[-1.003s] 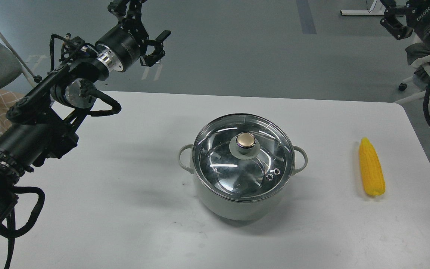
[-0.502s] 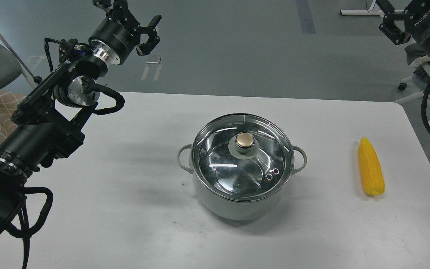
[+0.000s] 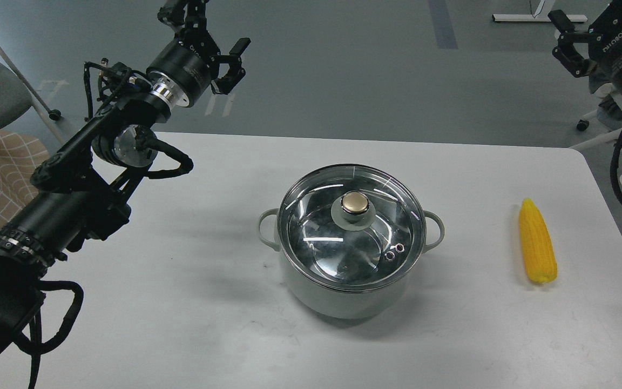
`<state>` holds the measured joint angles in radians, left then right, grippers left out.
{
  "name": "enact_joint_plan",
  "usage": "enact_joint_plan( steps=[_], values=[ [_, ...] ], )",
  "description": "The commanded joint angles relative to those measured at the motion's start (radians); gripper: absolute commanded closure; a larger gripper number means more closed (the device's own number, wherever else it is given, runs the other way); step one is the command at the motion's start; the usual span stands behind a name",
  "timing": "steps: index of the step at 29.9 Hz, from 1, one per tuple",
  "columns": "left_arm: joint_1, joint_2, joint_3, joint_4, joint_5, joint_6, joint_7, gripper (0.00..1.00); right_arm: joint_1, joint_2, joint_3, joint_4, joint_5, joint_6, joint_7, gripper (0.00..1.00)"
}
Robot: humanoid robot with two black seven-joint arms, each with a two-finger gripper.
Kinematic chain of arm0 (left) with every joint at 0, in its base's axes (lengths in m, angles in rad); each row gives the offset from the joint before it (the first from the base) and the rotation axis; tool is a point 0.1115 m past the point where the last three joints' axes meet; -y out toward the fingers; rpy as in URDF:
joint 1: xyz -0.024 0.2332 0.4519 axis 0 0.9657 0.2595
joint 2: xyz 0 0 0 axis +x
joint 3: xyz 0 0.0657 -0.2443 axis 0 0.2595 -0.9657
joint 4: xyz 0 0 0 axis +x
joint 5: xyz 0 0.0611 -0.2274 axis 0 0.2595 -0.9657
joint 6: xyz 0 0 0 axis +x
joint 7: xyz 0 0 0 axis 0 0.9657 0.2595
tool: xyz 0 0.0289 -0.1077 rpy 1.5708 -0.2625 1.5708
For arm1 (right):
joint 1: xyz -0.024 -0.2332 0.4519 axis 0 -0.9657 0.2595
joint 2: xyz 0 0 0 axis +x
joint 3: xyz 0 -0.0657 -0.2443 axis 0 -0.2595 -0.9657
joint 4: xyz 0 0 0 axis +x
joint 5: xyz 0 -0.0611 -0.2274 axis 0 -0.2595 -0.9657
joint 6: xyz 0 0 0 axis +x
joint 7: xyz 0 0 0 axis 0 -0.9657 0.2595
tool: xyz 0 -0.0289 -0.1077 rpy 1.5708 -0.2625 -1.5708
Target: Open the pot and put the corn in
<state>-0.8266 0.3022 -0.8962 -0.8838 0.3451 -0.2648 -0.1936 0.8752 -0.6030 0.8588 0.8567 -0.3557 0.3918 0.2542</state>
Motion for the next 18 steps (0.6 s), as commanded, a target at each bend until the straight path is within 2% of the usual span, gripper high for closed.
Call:
enact_joint_plan(
  steps=[1,18],
  values=[
    [0.006,0.0,-0.003,-0.009,0.002,0.007,-0.001,0.02,-0.007,-0.001,0.003,0.001,0.001,0.006,-0.001,0.0],
    [0.023,0.003,-0.006,-0.017,0.002,0.015,-0.001,0.02,-0.012,0.008,0.011,0.001,0.001,0.006,0.002,0.0]
  ],
)
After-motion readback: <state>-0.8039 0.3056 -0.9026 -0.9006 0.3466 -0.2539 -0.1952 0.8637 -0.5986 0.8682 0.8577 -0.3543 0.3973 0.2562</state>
